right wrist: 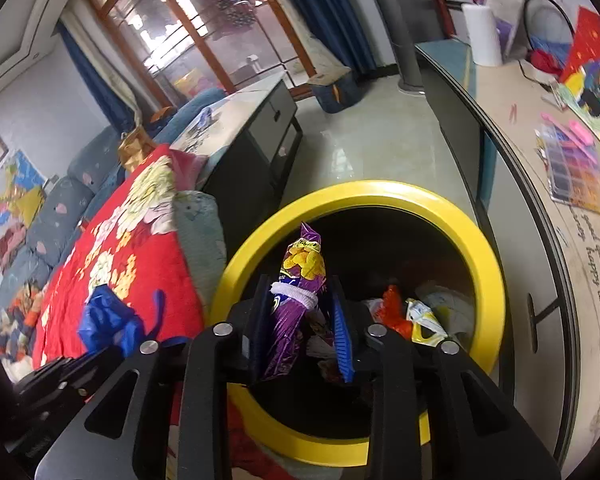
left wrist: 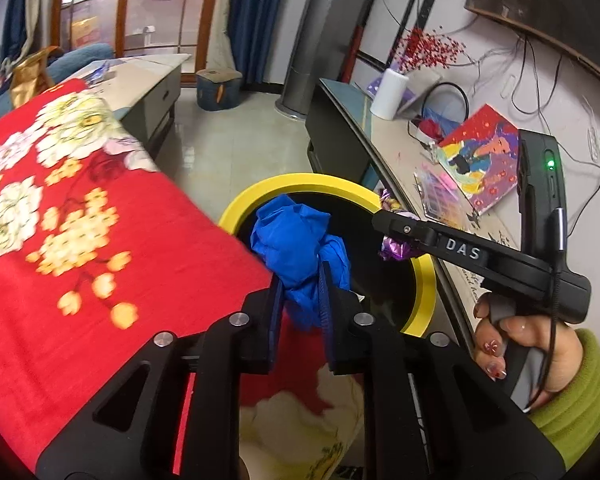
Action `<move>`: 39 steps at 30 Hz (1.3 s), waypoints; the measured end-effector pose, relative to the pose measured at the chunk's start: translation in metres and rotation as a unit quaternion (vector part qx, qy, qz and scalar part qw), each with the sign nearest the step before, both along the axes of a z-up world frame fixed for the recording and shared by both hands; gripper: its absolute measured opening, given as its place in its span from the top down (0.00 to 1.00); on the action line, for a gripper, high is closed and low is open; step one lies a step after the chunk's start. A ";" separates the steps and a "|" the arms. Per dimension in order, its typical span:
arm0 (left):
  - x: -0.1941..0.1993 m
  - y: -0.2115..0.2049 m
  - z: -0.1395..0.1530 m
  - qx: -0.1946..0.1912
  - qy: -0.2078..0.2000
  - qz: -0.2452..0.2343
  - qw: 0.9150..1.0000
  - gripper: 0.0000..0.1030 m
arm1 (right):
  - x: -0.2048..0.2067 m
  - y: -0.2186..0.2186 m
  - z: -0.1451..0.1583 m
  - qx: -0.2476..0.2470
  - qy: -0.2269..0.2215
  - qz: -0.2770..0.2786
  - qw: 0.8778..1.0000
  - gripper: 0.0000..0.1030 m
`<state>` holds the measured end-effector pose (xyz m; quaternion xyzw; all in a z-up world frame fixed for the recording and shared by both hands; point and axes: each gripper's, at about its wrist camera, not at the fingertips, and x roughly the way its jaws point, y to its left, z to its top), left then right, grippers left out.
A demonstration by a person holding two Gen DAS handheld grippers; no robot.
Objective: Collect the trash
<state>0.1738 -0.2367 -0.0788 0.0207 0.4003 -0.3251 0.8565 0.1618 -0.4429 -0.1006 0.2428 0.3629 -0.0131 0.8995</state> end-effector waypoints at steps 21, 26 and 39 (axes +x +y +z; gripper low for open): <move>-0.050 0.080 0.025 -0.031 -0.069 0.093 0.993 0.11 | -0.082 0.047 0.046 -0.132 -0.106 -0.024 0.985 0.06; -0.072 0.102 0.029 -0.026 -0.096 0.125 0.987 0.11 | -0.102 0.073 0.056 -0.151 -0.157 -0.029 0.976 0.06; -0.109 0.144 0.042 -0.026 -0.159 0.167 0.973 0.11 | -0.137 0.117 0.067 -0.172 -0.240 -0.023 0.955 0.06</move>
